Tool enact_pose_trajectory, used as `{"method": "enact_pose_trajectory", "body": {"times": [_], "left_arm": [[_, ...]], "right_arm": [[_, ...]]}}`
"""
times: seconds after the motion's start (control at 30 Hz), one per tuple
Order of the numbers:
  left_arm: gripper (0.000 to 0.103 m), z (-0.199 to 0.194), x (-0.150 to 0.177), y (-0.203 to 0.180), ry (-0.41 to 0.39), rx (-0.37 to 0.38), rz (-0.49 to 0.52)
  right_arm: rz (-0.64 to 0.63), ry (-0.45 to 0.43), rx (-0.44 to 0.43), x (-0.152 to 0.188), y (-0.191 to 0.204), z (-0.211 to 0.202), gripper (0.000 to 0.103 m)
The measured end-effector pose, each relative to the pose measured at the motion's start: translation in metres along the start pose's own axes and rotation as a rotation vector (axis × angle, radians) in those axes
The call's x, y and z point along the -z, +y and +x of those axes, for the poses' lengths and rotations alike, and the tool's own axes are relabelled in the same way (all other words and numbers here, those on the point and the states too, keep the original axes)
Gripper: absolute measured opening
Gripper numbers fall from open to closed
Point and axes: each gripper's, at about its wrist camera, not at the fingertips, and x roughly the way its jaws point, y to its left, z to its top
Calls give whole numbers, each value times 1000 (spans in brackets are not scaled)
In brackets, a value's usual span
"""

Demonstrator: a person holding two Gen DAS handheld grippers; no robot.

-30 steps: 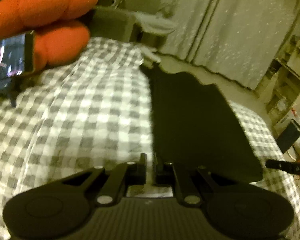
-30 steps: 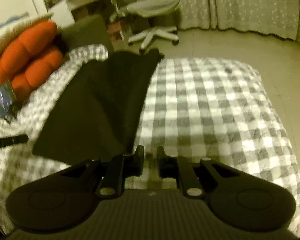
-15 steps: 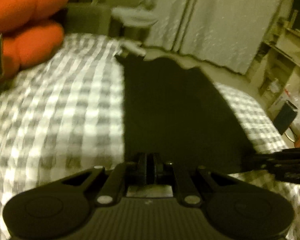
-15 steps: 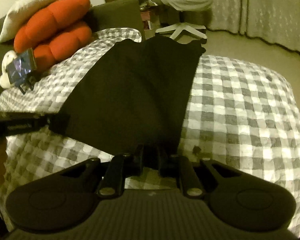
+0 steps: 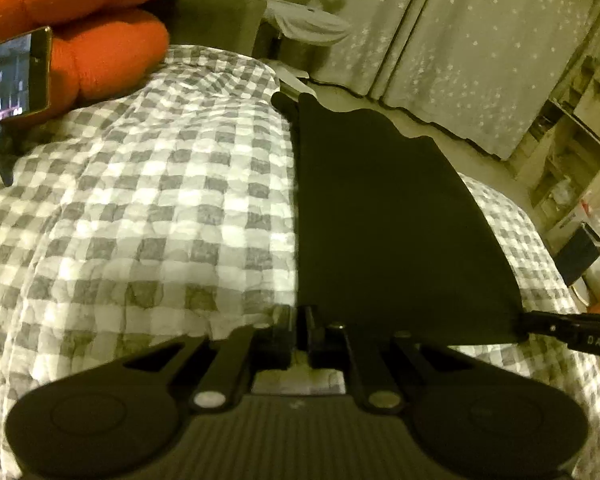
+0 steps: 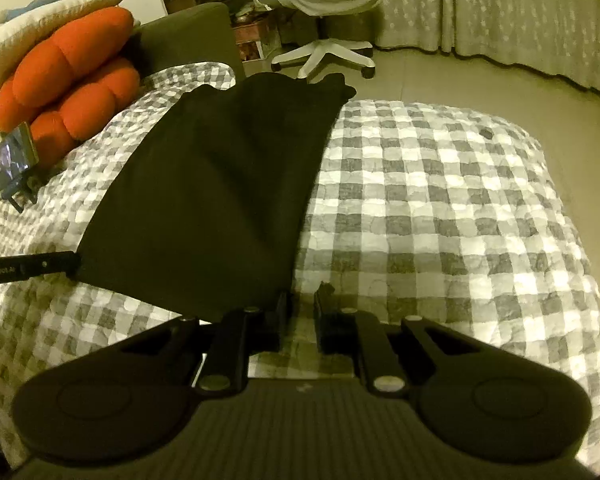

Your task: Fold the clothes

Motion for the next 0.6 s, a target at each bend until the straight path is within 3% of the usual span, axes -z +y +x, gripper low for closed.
{"method": "enact_pose_trajectory", "body": {"times": [0.2,0.3,0.4,0.6], "left_arm": [[7,-1,-1,0,4,-1,-3],[7,0,-1,0,7,-2,-4],[7,0,-1,-1,7,-5,1],[7,0,-2,-1,9,-8,3]], "right_arm": [[-37,-63,52,0,3,-8,23],[-160,-121,67,4,18,-14,25],[-259,-147,29,9,34,-15,33],[-398,-150,-9,19,56,-10,35]]}}
